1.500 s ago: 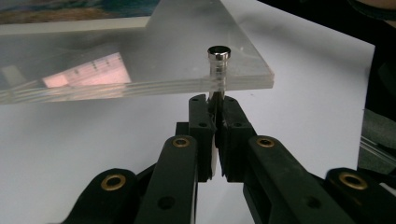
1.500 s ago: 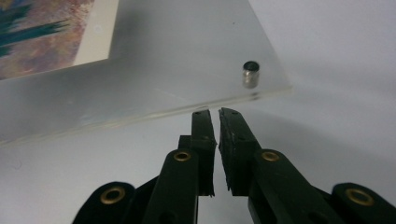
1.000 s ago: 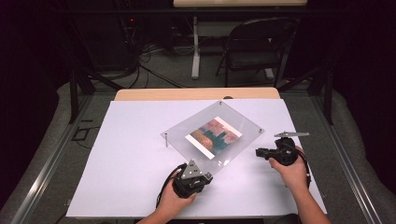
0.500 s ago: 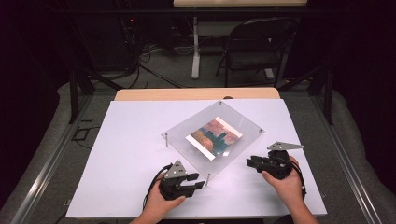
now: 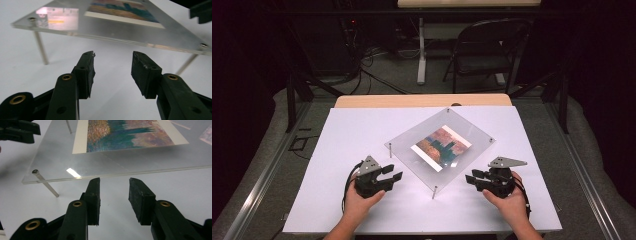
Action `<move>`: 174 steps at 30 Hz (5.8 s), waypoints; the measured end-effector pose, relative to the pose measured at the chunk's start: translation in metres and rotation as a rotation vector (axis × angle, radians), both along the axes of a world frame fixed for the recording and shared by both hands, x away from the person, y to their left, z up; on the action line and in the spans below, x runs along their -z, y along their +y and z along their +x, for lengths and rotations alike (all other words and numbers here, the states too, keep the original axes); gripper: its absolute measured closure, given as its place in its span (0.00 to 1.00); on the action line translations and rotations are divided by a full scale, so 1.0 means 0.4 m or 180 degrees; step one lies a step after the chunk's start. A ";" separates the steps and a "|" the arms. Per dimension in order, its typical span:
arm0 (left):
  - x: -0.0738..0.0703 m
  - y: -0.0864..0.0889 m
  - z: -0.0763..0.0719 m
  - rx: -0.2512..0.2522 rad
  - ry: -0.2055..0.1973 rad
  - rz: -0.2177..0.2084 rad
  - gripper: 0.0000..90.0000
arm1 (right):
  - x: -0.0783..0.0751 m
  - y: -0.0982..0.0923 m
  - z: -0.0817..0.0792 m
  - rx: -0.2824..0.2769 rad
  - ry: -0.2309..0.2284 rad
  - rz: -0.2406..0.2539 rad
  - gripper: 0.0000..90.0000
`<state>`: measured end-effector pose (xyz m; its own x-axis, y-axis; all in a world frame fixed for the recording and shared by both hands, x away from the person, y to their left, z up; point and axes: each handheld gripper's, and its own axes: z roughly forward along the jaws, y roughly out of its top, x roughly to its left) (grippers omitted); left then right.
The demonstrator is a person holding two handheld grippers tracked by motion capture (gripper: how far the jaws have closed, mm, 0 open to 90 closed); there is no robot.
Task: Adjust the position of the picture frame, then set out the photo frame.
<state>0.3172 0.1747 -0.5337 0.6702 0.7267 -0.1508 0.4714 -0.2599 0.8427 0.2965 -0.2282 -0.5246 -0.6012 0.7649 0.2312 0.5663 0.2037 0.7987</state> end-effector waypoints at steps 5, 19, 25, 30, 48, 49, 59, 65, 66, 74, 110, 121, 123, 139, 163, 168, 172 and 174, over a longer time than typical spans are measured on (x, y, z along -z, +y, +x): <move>0.011 0.050 0.039 -0.0278 0.0005 -0.0022 0.61 | 0.003 0.021 -0.020 -0.0075 -0.0068 0.0004 0.67; 0.035 0.094 0.120 -0.0459 0.0039 0.0020 0.64 | 0.010 0.030 -0.037 -0.0080 -0.0059 -0.0043 0.68; 0.043 0.081 0.145 -0.0435 0.0018 0.0095 0.65 | 0.008 0.036 -0.056 -0.0077 -0.0089 0.0002 0.68; 0.047 0.063 0.151 -0.0377 -0.0002 0.0141 0.66 | 0.003 0.040 -0.079 -0.0097 -0.0113 0.0001 0.68; 0.060 0.004 0.203 -0.0246 0.0118 0.0299 0.77 | 0.006 0.019 -0.097 0.0002 -0.0090 0.0004 0.68; 0.061 0.000 0.206 -0.0267 0.0114 0.0317 0.79 | 0.008 0.018 -0.097 0.0002 -0.0092 0.0006 0.68; 0.074 -0.012 0.232 -0.0277 0.0212 0.0386 0.84 | 0.012 0.017 -0.100 0.0012 -0.0067 0.0014 0.68; 0.075 -0.012 0.243 -0.0290 0.0280 0.0395 0.92 | 0.019 0.023 -0.101 -0.0005 -0.0062 0.0026 0.68; 0.074 -0.012 0.243 -0.0285 0.0288 0.0391 0.92 | 0.019 0.023 -0.101 -0.0005 -0.0062 0.0026 0.68; 0.041 -0.011 0.232 -0.0194 0.0309 0.0367 0.93 | 0.029 0.067 -0.106 -0.0251 -0.0032 0.0041 0.68; -0.036 -0.024 0.125 0.0073 0.0258 0.0104 0.94 | 0.031 0.156 -0.092 -0.0735 -0.0003 0.0289 0.95; -0.040 -0.023 0.111 0.0124 0.0197 0.0129 0.94 | 0.022 0.148 -0.095 -0.0716 -0.0022 0.0220 0.95; -0.043 -0.022 0.104 0.0127 0.0184 0.0116 0.94 | 0.019 0.140 -0.092 -0.0683 -0.0021 0.0231 0.95; -0.065 -0.029 -0.014 0.0260 0.0121 -0.0115 0.94 | 0.002 0.052 -0.047 -0.0303 -0.0035 0.0247 0.95; -0.053 -0.033 -0.050 0.0246 0.0170 -0.0065 0.94 | 0.022 0.047 0.027 -0.0114 -0.0034 0.0092 0.95; -0.053 -0.030 -0.014 0.0180 0.0148 -0.0040 0.94 | 0.019 0.056 0.057 -0.0071 -0.0041 0.0083 0.95; -0.046 -0.029 0.018 0.0077 0.0124 0.0004 0.94 | 0.024 0.066 0.086 -0.0025 -0.0035 0.0066 0.95; -0.040 -0.024 0.031 0.0036 0.0147 0.0006 0.94 | 0.024 0.072 0.097 -0.0016 -0.0019 0.0052 0.95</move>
